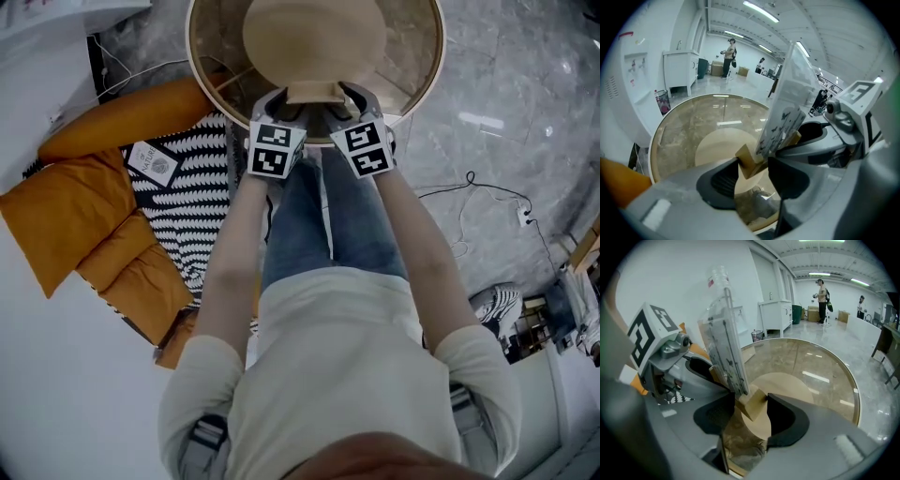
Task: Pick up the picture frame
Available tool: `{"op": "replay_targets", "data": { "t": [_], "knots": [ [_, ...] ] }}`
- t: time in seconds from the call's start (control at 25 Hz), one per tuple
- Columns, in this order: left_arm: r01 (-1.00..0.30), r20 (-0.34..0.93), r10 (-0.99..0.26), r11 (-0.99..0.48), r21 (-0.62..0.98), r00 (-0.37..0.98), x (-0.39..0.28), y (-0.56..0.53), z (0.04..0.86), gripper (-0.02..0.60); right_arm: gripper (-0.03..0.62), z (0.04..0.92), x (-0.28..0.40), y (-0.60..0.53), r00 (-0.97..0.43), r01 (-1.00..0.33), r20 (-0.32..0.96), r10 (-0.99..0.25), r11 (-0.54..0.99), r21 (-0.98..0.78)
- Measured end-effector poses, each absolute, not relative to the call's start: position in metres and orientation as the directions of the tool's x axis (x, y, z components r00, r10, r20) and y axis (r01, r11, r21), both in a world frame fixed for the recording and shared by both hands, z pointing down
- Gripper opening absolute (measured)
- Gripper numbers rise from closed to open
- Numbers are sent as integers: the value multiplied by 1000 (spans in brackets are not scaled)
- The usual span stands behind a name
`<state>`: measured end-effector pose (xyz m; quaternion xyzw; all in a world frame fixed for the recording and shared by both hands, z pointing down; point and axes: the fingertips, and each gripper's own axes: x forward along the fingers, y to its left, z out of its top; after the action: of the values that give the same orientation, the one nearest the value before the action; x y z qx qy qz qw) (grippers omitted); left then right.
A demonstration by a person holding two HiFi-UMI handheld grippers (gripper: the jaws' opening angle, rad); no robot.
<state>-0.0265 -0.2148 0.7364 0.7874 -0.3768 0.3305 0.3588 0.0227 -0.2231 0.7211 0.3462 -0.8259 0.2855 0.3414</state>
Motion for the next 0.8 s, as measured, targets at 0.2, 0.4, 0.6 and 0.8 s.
{"op": "replay_targets", "data": {
  "t": [0.2,0.4,0.6,0.8],
  "knots": [
    [-834,773,-388,-451,317,503,-32,-197,697,199,218,682,17,-205,-526,-773,741,-418,598,-211],
    [-839,747,-431,-448,310,506,-39,-179,656,198,218,639,10,-187,-524,-768,714,-465,620,-160],
    [-837,724,-463,-457,300,512,-46,-151,615,198,216,596,2,-158,-513,-770,697,-502,628,-114],
    [-831,696,-493,-480,282,521,-49,-131,580,198,215,561,-1,-137,-505,-775,670,-544,627,-75]
  ]
}}
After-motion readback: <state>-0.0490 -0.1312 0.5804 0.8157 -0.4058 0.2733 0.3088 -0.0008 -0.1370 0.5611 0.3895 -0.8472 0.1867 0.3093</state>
